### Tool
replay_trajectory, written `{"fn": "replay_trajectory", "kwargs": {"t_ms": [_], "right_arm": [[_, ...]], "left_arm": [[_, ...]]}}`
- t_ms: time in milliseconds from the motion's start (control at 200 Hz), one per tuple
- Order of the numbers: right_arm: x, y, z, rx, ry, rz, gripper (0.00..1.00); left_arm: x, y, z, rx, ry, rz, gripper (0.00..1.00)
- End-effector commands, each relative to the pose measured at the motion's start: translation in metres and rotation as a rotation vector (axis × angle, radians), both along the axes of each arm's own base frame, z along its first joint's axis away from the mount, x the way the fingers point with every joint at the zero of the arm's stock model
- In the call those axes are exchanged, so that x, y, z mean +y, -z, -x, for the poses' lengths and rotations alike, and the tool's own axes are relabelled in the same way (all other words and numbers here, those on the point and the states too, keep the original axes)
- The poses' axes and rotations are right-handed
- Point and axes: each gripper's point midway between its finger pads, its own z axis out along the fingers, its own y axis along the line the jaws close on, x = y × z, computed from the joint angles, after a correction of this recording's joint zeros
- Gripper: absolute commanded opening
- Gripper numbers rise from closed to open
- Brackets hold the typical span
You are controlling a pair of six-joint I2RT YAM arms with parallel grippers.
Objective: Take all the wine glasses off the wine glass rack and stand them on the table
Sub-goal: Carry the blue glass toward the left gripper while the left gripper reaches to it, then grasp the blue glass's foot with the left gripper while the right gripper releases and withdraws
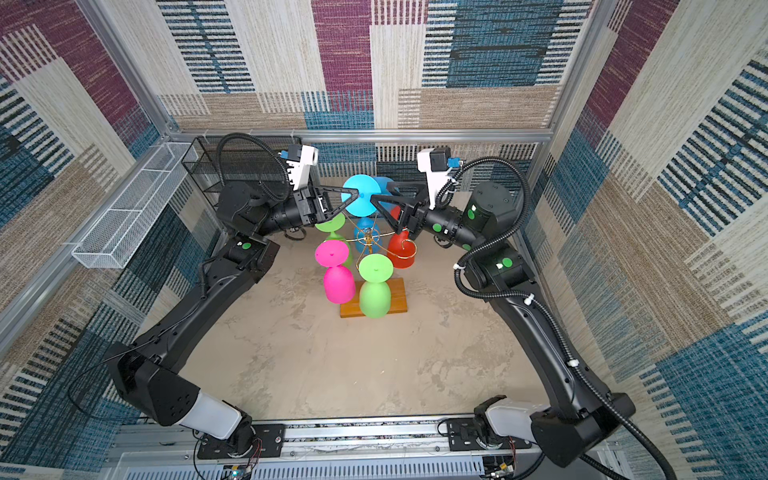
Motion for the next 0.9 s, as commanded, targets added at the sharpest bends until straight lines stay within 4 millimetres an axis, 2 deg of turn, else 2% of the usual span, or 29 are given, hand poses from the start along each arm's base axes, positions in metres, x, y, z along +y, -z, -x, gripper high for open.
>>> {"fn": "replay_trajectory", "kwargs": {"t_ms": [0,75,170,295,576,896], "right_arm": [[-0.026,-0.005,0.0,-0.2,0.197,0.052,0.92],[-0.039,0.005,-0.001,-0.294,0.297,0.107,0.97],[-0.038,0.017,-0.003,-0.386,0.319,0.168,1.0],[-0.022,0.028,-0.009,-0.458,0.268,0.213,0.99],[0.023,0.035,-0.031,-0.511,0.191,0.261,0.99],[0.045,0.039,-0.063,-0.518,0.185,0.261,0.99]], "left_arm": [[0.011,0.004,-0.014,0.079,-0.117,-0.034,0.0],[0.014,0.004,-0.015,0.1,-0.142,-0.05,0.0],[0.013,-0.001,-0.012,0.118,-0.116,-0.038,0.0],[0.011,-0.005,-0.011,0.134,-0.088,-0.024,0.0],[0.016,-0.015,-0.004,0.138,-0.082,0.007,0.0],[0.023,-0.023,0.004,0.15,-0.056,0.046,0.0]]}}
